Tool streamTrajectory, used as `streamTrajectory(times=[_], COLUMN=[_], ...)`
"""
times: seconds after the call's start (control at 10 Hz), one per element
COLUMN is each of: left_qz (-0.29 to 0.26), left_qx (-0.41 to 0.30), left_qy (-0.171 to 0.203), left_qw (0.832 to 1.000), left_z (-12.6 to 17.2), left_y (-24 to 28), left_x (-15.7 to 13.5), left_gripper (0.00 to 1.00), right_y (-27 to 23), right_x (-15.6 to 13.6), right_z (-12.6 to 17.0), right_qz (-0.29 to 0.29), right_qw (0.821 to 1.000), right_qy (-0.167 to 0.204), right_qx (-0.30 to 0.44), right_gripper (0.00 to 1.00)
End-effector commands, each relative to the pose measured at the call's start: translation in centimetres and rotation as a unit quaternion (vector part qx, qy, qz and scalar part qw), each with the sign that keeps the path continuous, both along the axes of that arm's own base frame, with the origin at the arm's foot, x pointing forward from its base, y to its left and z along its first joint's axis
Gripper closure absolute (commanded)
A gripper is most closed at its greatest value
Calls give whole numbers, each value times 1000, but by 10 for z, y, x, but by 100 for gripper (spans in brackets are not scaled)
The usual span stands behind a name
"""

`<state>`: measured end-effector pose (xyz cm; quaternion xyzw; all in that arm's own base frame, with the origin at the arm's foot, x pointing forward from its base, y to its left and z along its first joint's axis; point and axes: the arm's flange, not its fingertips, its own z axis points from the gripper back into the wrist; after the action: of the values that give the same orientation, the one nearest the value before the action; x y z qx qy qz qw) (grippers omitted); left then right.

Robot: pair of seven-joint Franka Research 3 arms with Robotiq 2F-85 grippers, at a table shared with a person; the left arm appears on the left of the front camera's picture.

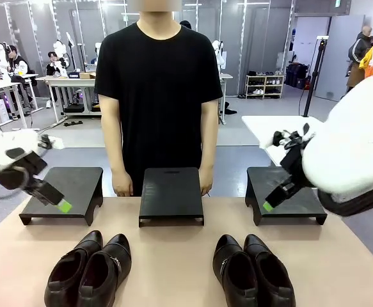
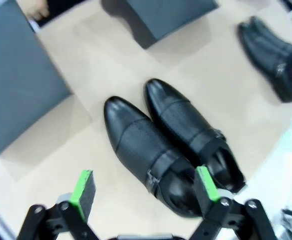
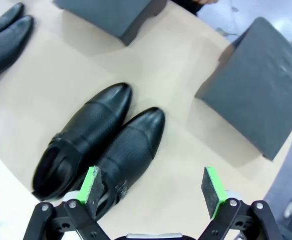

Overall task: Place the shoes on the stand as instructed by the person.
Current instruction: Pick up one pair of Shoes and place it on the Shoes Stand indicated by the person.

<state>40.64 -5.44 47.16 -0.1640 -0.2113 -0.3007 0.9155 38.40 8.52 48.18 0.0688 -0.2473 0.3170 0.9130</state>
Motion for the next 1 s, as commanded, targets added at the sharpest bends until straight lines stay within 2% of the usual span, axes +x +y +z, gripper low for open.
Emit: streamTrajectory(times=[0.0, 0.1, 0.2, 0.3, 0.4, 0.6, 0.9], left_qz=[-24, -37, -64, -80, -71, -70, -55], left_qx=[-78, -122, -188, -218, -263, -339, -429], left_qy=[49, 62, 71, 70, 72, 70, 71], left_qw=[995, 990, 978, 970, 959, 935, 899], left_z=[9, 6, 1, -4, -12, -20, -31], left_y=[44, 68, 92, 104, 123, 148, 185], left_x=[-3, -9, -17, -21, -25, -32, -45], left_gripper=[0, 0, 0, 0, 0, 0, 0], right_y=[-48, -74, -104, -121, -144, -177, -215], right_x=[-6, -9, -9, -8, -9, -11, -16], right_z=[13, 11, 3, -5, -16, -30, -45], right_qz=[16, 11, 2, 8, 24, 37, 46], right_qw=[994, 988, 975, 963, 944, 905, 865], right_qy=[61, 86, 119, 142, 171, 199, 215], right_qx=[88, 131, 187, 227, 280, 373, 451], right_gripper=[0, 0, 0, 0, 0, 0, 0])
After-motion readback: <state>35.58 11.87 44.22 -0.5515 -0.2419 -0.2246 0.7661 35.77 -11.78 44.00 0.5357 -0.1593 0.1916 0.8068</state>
